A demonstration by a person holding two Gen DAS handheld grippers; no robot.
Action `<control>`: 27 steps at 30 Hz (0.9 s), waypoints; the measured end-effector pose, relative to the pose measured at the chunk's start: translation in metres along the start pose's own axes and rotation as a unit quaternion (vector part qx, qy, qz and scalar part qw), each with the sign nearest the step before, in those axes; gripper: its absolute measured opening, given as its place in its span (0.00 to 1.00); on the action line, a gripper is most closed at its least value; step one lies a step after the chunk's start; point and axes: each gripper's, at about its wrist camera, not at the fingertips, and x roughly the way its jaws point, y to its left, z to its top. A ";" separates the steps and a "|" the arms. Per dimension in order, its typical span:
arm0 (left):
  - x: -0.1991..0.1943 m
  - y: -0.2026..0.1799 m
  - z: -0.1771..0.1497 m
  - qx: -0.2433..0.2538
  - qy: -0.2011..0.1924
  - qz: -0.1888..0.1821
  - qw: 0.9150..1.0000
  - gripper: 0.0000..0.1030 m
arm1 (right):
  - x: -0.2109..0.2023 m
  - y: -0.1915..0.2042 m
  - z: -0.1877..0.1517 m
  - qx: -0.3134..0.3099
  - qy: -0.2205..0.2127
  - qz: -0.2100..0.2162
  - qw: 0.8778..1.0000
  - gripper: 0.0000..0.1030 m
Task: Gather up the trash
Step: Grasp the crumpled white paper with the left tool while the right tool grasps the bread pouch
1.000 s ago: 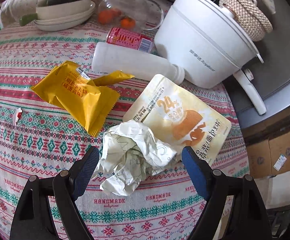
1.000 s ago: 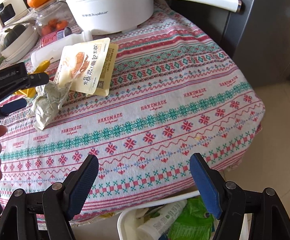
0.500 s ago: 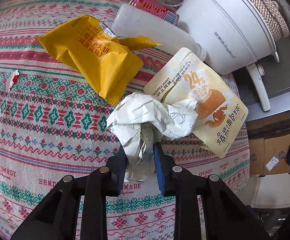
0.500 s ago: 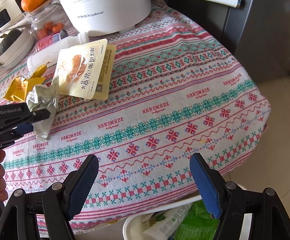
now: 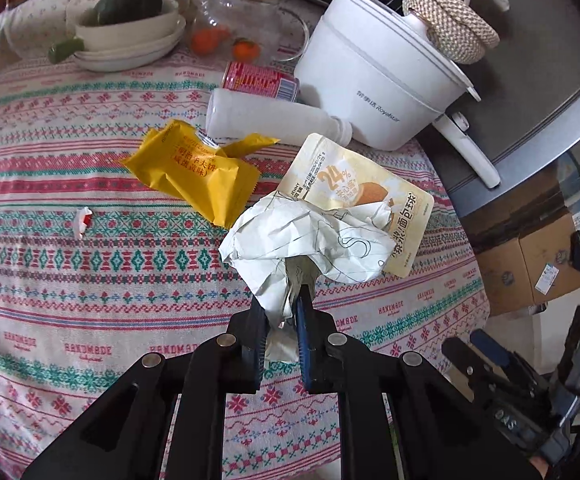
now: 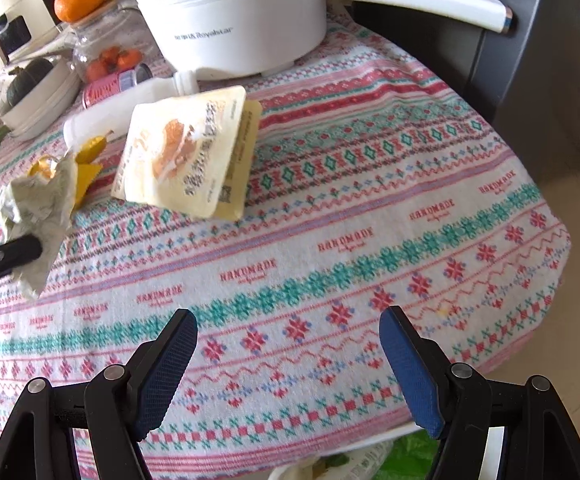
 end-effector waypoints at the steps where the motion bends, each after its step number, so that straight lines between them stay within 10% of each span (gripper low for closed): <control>1: -0.008 0.001 0.000 0.008 -0.005 0.004 1.000 0.13 | 0.002 0.002 0.003 -0.001 -0.005 0.003 1.000 0.76; 22: -0.073 0.053 -0.008 0.041 -0.049 0.057 0.996 0.13 | 0.103 0.004 0.061 0.088 -0.016 0.143 0.986 0.75; 27: -0.078 0.058 -0.008 0.035 -0.052 0.058 0.996 0.13 | 0.105 0.007 0.061 0.116 -0.020 0.194 0.974 0.36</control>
